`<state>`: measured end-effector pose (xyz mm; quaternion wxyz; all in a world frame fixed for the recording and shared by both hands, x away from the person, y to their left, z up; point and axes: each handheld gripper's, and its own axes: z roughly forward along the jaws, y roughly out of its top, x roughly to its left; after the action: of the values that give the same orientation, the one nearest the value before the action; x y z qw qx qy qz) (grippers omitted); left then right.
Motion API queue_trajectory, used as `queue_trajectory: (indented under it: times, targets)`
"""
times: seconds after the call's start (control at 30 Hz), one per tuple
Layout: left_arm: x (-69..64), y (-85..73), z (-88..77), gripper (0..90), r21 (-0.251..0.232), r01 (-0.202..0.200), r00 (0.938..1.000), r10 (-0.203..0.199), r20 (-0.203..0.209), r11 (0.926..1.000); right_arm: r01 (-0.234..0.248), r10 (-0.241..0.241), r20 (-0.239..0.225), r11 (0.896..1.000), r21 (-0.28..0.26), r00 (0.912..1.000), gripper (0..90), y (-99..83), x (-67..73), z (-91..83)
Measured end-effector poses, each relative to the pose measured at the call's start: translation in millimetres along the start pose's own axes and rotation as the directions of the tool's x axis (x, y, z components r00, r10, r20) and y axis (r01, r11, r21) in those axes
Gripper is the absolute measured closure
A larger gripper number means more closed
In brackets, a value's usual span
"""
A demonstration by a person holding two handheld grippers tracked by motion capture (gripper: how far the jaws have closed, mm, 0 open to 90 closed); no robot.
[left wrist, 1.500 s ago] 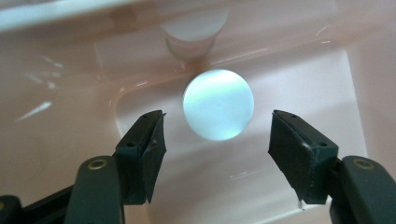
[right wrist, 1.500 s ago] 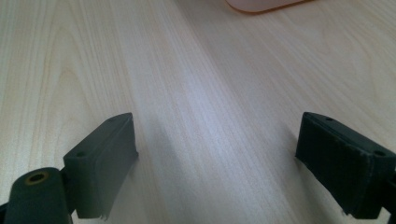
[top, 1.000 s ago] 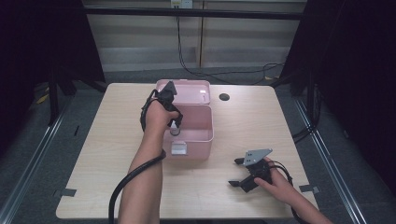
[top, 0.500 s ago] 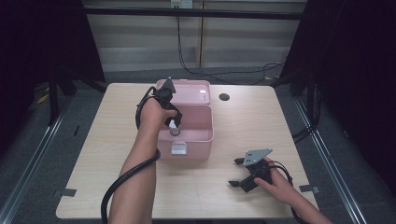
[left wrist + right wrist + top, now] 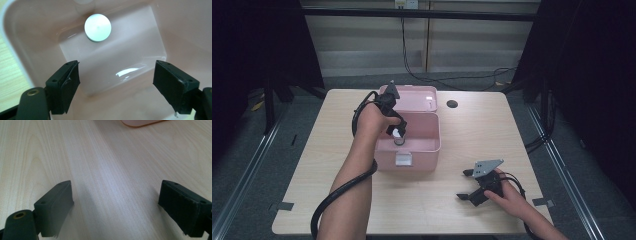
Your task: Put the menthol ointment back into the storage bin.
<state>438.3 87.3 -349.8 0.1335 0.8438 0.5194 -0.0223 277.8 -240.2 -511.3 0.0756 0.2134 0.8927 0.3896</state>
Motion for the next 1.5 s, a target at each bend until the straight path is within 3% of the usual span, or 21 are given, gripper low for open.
queue_trajectory:
  times: [0.7, 0.97, 1.2, 1.5]
  targets:
    - [24.8, -27.0, -39.8, 21.7, -0.005, 0.026, 0.9997, -0.026, -0.001, 0.9997, -0.001, 0.001, -0.002, 1.0, 0.003, 1.0, 11.4, -0.1, 0.0, -0.1]
    - [36.4, -38.5, -49.8, 22.0, -0.006, 0.047, 0.9988, -0.048, -0.011, 0.9989, 0.0, 0.0, -0.002, 1.0, 0.002, 1.0, 11.4, 0.0, 0.0, -0.1]
    - [45.5, -49.6, -57.7, 22.2, -0.036, 0.069, 0.9976, -0.069, -0.001, 0.997, 0.0, 0.0, -0.002, 1.0, 0.002, 1.0, 11.4, 0.0, 0.0, -0.1]
    - [60.9, -69.6, -58.9, 22.6, -0.058, 0.081, 0.9967, -0.081, 0.004, 0.995, -0.001, 0.001, 0.0, 1.0, 0.0, 1.0, 11.4, 0.0, 0.0, 0.0]
